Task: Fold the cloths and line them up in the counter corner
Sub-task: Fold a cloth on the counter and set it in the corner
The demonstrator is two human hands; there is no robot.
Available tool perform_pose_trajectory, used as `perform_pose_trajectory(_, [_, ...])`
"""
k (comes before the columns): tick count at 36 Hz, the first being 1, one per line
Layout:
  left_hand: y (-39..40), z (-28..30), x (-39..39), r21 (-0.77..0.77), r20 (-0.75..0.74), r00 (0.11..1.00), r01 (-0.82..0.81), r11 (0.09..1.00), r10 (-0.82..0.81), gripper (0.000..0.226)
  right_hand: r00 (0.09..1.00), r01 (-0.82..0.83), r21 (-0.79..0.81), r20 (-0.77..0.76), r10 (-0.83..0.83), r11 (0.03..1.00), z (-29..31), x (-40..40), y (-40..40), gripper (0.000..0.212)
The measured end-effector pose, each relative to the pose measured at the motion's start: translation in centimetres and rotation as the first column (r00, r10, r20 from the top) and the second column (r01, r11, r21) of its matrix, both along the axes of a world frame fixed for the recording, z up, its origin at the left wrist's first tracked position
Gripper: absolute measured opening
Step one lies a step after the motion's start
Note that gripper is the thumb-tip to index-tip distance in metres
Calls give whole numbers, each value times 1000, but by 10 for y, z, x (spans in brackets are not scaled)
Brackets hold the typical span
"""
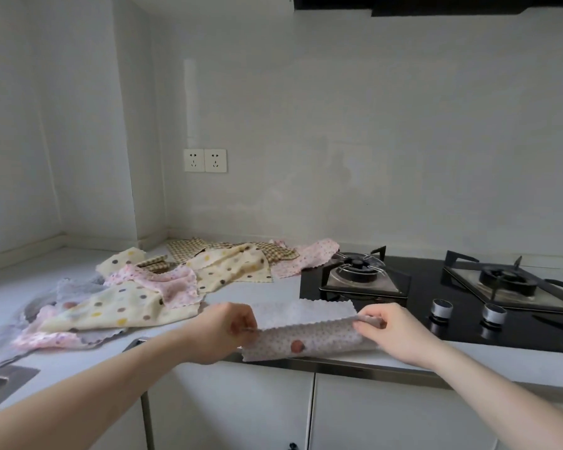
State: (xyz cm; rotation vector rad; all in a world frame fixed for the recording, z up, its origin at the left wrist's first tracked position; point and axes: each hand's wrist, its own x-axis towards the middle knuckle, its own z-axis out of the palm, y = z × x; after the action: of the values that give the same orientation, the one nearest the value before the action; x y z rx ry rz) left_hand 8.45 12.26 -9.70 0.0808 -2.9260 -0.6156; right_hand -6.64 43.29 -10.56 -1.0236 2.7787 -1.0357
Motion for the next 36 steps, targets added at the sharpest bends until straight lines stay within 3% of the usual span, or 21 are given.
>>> perform_pose_trajectory(5, [-6,-7,-23,128,-97,989,-102,986,115,6,991,135,-110,1,-136,985,-7,-19,-19,6])
perform_pose_trajectory(10, [-14,-15,-57,210,-140,962,-201,957,233,3,977,209,-196,12,-211,958,-5,-33,-42,11])
perform_pose_trajectory(16, [-16,-26,-87,212,-128,939,-288,934,319,20,956,285,-217,-9,-294,934,-15,-54,-58,22])
perform_pose_trajectory(24, [-23,-43,-107,124,-90,917,-376,918,388,18,920,384,-139,-24,-391,913,-32,-70,-63,37])
perform_pose_trajectory(30, [-32,-61,-113,82,-195,886,-412,907,420,34,875,433,-116,-181,-448,894,-53,-71,-64,42])
perform_pose_trajectory(36, [-38,-64,-119,66,-156,908,-384,921,389,32,844,498,78,-271,-463,863,-53,-75,-69,40])
